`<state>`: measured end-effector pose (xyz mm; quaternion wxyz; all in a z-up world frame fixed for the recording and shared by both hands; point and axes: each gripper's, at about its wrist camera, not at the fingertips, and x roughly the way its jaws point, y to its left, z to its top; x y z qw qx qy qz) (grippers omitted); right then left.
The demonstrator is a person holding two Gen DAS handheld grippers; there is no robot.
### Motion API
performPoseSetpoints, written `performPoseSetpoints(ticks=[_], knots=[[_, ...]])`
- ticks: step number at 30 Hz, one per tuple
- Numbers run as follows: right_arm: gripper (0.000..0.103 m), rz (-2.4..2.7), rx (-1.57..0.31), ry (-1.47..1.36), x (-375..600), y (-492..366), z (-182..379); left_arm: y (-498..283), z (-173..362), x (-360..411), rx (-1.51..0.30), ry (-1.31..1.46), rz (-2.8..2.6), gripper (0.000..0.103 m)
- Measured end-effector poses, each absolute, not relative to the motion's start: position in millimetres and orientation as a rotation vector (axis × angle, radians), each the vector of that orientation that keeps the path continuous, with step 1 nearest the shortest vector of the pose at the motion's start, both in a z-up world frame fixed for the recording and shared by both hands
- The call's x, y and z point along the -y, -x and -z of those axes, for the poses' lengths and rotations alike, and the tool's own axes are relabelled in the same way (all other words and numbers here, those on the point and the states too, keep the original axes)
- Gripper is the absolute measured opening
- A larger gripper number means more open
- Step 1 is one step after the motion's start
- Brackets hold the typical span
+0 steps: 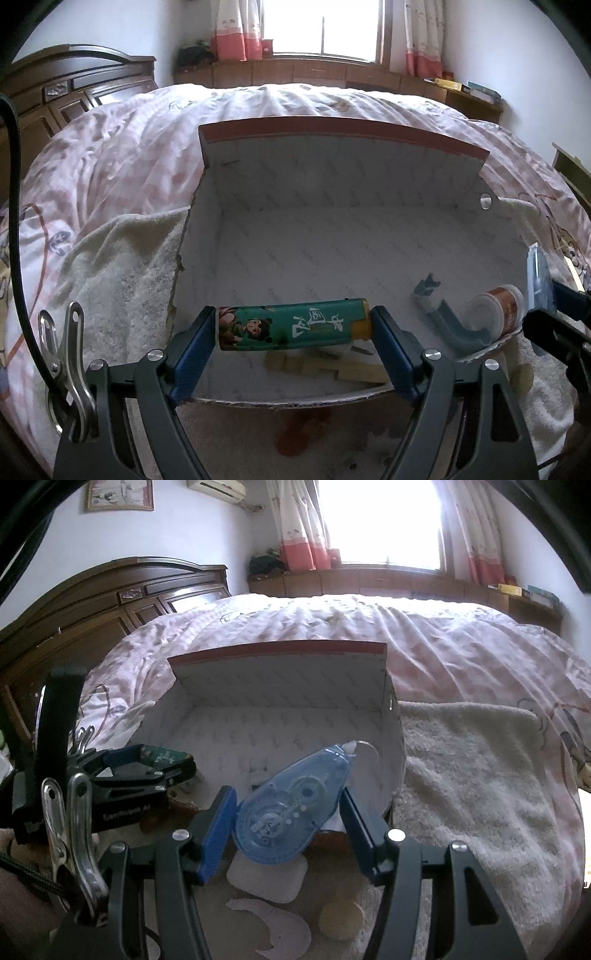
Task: Organize rigid objects
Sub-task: 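Lift and carry the tube and tape dispenser over the cardboard box with both tools, then open the left tool to drop the tube while the right tool releases the dispenser into the box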
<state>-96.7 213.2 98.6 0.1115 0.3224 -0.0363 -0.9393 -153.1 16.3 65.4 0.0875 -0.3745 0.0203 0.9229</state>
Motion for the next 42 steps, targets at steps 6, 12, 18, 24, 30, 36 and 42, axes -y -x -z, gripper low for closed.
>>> performPoseSetpoints(ticks=[6,12,18,24,30,36,42], knots=[[0.061,2.758,0.104,-0.949,-210.6,105.7,-98.4,153.2,-63.4,-17.8,-0.076,1.124,-2.754,0.083],[0.061,2.757,0.123,-0.964,-211.5,115.2,-95.3,153.2,-63.2,-18.2,-0.076,1.123,-2.753,0.083],[0.061,2.760,0.130,-0.984,-212.9,122.9,-92.0,153.4,-64.0,-18.1,-0.074,1.127,-2.752,0.083],[0.062,2.757,0.152,-1.028,-215.5,130.6,-84.5,154.4,-63.1,-18.5,-0.072,1.126,-2.752,0.083],[0.069,2.744,0.184,-1.011,-217.0,129.1,-83.7,155.0,-62.2,-20.1,-0.072,1.125,-2.751,0.083],[0.070,2.748,0.236,-0.990,-223.0,124.8,-88.4,155.2,-62.3,-20.2,-0.070,1.123,-2.752,0.083],[0.070,2.761,0.232,-0.970,-225.8,113.4,-94.2,154.7,-62.7,-19.7,-0.068,1.122,-2.754,0.083]])
